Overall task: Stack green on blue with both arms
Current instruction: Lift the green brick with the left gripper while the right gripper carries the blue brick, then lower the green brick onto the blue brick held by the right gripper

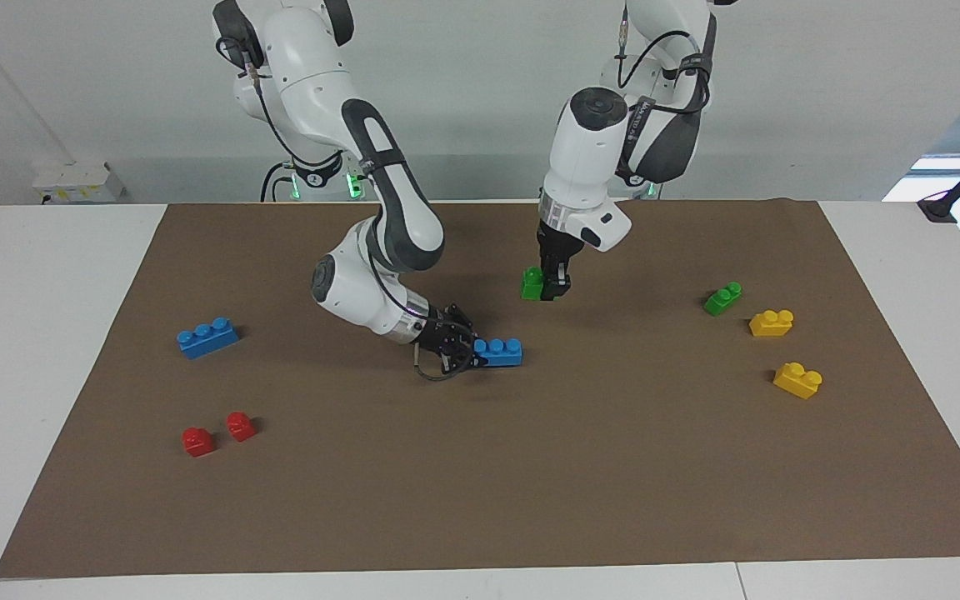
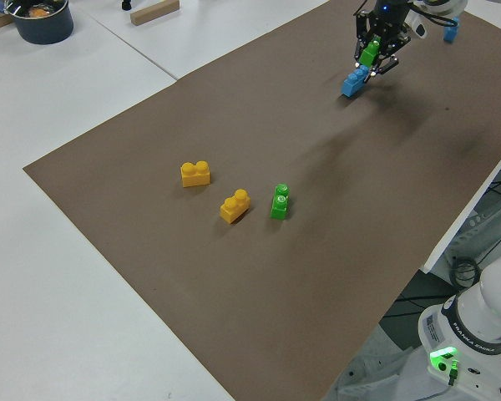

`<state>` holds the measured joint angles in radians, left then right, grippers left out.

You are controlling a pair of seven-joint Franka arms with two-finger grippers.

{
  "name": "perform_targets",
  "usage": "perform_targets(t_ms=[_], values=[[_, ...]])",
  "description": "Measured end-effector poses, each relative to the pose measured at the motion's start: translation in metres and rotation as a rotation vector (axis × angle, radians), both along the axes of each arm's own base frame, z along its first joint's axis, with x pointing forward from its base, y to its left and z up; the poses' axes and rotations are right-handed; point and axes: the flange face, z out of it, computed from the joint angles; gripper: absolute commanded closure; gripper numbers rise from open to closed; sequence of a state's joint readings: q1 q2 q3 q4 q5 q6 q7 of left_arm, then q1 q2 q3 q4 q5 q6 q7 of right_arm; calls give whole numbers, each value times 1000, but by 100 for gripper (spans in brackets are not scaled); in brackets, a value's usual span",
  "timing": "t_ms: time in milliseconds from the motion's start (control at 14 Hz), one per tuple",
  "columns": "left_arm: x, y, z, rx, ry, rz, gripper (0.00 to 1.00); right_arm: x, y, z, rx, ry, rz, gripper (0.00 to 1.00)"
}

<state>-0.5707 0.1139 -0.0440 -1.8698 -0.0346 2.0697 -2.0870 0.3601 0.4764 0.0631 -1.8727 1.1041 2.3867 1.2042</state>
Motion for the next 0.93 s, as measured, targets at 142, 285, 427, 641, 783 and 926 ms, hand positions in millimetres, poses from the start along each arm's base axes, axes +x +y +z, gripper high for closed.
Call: perform_targets(t_ms=[142,285,427,641,783,926], values=[[-7,-18,-18,10,9,18,100,-4,-6,-8,14,-10,-29,100],[-5,-28,-35,8,5,51,100,-8,-10,-13,15,-6,-35,100],[-2,-30,-42,2,2,69,100,-9,-12,-13,16,-3,-40,100],[2,-33,-45,2,3,76,100,-11,-12,-13,20,-3,-41,100],[10,-38,-51,3,6,78,100,-12,-13,-14,19,-1,-41,100],[23,-48,-59,2,9,79,100,-13,-13,-14,14,-7,-46,100]])
